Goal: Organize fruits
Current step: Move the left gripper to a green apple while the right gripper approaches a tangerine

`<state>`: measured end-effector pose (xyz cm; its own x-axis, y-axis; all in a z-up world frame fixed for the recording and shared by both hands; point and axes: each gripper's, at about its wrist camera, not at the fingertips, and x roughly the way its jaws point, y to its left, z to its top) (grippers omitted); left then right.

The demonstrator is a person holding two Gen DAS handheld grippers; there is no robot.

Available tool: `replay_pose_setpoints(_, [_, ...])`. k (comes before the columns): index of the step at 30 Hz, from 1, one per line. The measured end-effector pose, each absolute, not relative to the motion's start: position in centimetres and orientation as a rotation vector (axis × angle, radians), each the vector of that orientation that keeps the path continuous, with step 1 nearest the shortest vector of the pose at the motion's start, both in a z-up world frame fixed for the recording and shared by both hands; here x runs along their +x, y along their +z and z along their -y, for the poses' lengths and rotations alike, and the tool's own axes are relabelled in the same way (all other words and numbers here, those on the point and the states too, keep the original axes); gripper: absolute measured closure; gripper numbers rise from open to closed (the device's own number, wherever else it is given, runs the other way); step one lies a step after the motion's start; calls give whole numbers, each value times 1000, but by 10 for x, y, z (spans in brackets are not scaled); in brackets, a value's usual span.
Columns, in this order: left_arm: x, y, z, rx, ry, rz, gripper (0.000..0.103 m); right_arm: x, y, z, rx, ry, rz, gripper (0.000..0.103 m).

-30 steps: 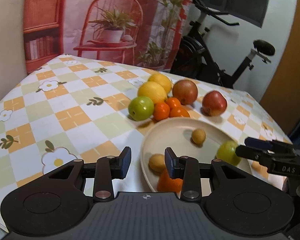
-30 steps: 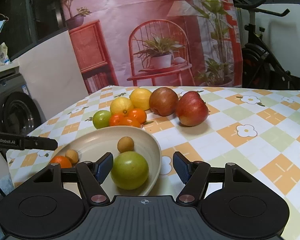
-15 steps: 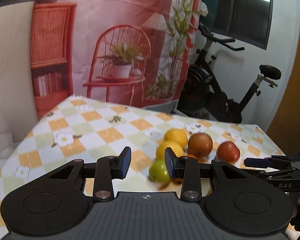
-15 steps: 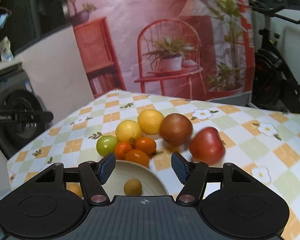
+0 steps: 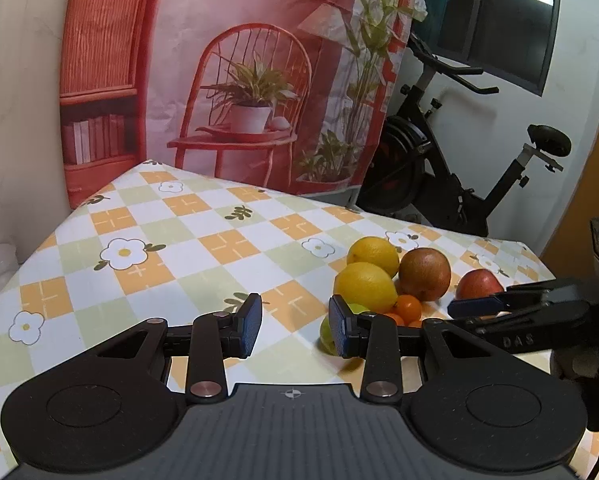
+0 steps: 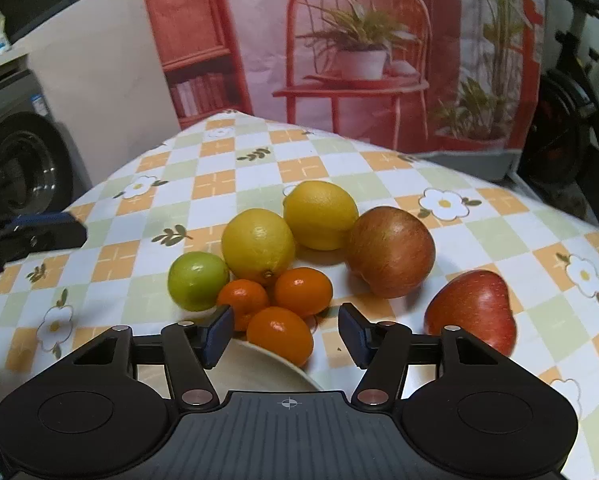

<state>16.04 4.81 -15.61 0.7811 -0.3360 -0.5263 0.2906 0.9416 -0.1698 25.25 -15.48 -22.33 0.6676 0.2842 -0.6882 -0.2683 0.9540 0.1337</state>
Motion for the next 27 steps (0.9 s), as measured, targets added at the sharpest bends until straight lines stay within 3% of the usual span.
replay_pose_setpoints(11, [164, -166, -42, -56, -397, -570, 64, 274, -240, 159, 113, 287, -904, 54])
replay_pose_setpoints(14, [165, -168, -42, -67, -401, -581, 64, 274, -242, 166, 188, 311, -921, 64])
replay_pose_setpoints(27, [178, -178, -29, -47, -455, -649, 58, 247, -229, 185, 181, 294, -801, 66])
